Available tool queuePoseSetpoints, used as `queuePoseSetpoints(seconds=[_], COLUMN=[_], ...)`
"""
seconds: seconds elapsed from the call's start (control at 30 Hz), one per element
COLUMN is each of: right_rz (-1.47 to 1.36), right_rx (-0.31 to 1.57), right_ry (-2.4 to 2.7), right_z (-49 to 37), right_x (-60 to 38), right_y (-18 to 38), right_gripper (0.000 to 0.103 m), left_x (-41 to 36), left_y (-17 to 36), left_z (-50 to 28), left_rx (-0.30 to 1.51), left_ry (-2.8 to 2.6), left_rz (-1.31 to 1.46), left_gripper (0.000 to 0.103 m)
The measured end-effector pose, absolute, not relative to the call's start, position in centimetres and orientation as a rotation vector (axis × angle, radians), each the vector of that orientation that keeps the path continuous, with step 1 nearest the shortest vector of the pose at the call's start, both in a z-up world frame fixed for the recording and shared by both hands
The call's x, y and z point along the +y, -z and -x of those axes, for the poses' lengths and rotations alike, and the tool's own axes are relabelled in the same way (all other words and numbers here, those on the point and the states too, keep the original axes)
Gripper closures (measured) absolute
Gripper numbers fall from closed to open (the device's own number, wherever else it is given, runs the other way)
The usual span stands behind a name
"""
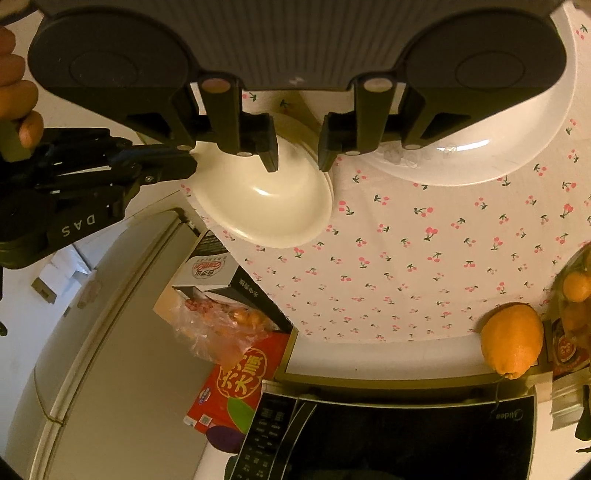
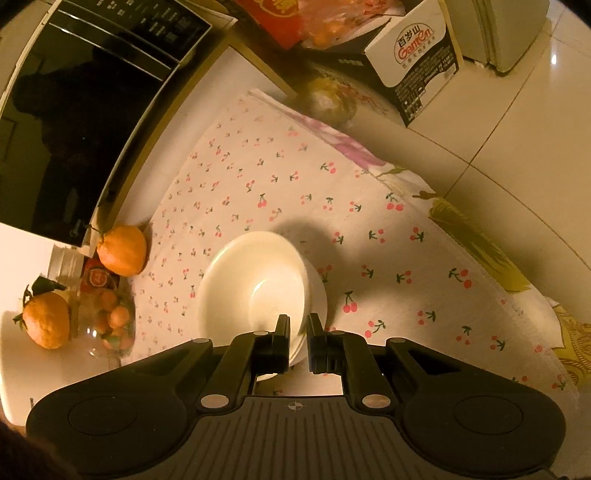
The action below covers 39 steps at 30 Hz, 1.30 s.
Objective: Organize plates and bowls
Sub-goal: 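Open both grippers and withdraw from the nested bowls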
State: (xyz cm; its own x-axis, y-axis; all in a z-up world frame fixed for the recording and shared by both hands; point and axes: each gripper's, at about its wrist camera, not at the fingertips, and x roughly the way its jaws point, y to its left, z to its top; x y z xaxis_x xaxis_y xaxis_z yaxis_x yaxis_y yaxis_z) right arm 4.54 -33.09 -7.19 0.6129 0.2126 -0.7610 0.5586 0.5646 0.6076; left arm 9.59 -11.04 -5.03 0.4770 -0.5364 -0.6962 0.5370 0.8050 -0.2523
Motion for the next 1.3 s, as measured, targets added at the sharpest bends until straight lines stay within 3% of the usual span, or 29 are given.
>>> queuePoseSetpoints(seconds=[0.3, 0.5, 0.73, 0.87, 1.07, 1.13, 1.3], right_rz=[-0.985, -1.003, -1.017, -1.008, -0.909, -0.842, -0.668], right_rx=[0.927, 0.928, 0.9, 0.877, 0.825, 0.802, 0.8], right_ry=[0.243, 0.246, 0.259, 0.251, 0.225, 0.221, 0.229], right_z=[-4.5, -4.5, -4.3, -4.2, -4.3, -4.3, -4.7], right_x=[-33.4, -33.5, -33.7, -33.7, -33.4, -33.2, -32.6], right_y=[7.2, 7.3, 7.1, 6.8, 5.7, 5.3, 5.3], right_gripper=[0.091, 0.073, 0.04, 0.035, 0.027, 0.022, 0.021], left_x=[-11.0, -11.2, -11.2, -11.3, -11.5, -11.7, -12.5], left_y=[4.9, 4.7, 4.4, 4.1, 4.0, 4.1, 4.8], left_z=[-9.5, -9.2, -9.0, -8.8, -8.0, -7.6, -6.9], left_rx=[0.835, 0.825, 0.794, 0.759, 0.675, 0.64, 0.606], left_ry=[0.656, 0.662, 0.663, 0.658, 0.688, 0.711, 0.806], left_rz=[-0.015, -0.035, -0.057, -0.08, -0.185, -0.228, -0.343], left_gripper=[0.076, 0.053, 0.025, 0.011, 0.001, 0.0, 0.0])
